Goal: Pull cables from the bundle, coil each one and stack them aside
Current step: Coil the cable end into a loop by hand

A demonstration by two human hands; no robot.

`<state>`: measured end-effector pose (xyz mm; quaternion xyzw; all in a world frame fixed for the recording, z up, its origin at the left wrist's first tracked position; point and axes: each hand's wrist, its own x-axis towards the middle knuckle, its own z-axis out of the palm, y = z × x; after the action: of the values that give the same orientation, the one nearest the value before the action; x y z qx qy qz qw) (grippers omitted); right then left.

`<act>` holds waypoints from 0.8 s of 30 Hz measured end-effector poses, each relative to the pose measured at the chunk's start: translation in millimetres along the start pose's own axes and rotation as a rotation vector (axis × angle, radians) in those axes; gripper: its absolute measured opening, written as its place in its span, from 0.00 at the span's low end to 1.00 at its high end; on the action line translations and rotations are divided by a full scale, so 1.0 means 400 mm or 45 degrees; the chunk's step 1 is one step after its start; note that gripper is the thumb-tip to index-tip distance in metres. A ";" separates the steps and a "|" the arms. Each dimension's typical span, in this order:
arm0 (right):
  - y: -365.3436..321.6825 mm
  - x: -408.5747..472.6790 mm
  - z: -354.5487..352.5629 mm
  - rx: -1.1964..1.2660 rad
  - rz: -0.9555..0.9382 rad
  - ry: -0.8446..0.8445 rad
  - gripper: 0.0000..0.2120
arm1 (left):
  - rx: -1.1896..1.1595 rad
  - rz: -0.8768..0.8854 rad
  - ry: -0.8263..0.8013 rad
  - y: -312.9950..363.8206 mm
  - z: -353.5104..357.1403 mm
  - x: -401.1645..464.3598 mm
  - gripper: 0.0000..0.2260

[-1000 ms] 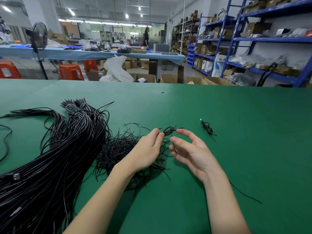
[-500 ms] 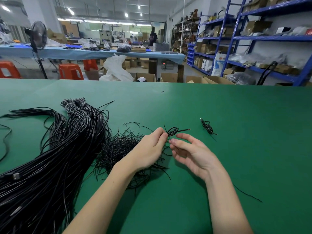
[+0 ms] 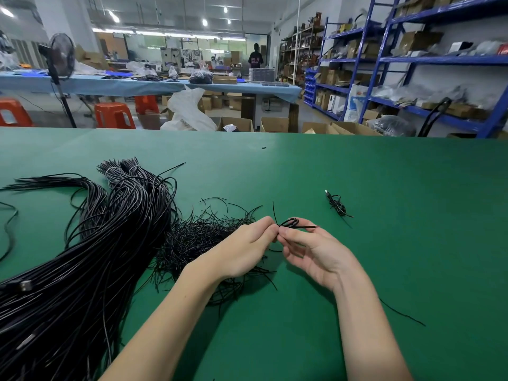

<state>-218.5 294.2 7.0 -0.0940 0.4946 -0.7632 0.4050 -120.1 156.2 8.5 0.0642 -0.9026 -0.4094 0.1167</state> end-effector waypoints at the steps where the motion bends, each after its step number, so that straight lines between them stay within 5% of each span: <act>1: 0.000 -0.001 -0.001 -0.009 0.004 -0.002 0.30 | -0.038 -0.007 -0.001 0.001 0.001 -0.001 0.15; 12: -0.007 -0.007 0.002 -0.176 -0.015 -0.013 0.28 | -0.029 0.008 0.051 0.013 0.004 0.000 0.16; 18: -0.003 -0.006 0.009 -0.244 -0.042 -0.074 0.15 | -0.100 0.001 0.141 0.011 0.003 0.004 0.17; 24: -0.007 -0.015 0.006 -0.371 -0.045 -0.057 0.22 | -0.121 0.014 0.194 0.016 0.006 0.006 0.17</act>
<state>-214.6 297.2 12.0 -0.1773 0.5892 -0.6882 0.3845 -123.1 161.6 12.4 0.0848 -0.8709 -0.4451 0.1903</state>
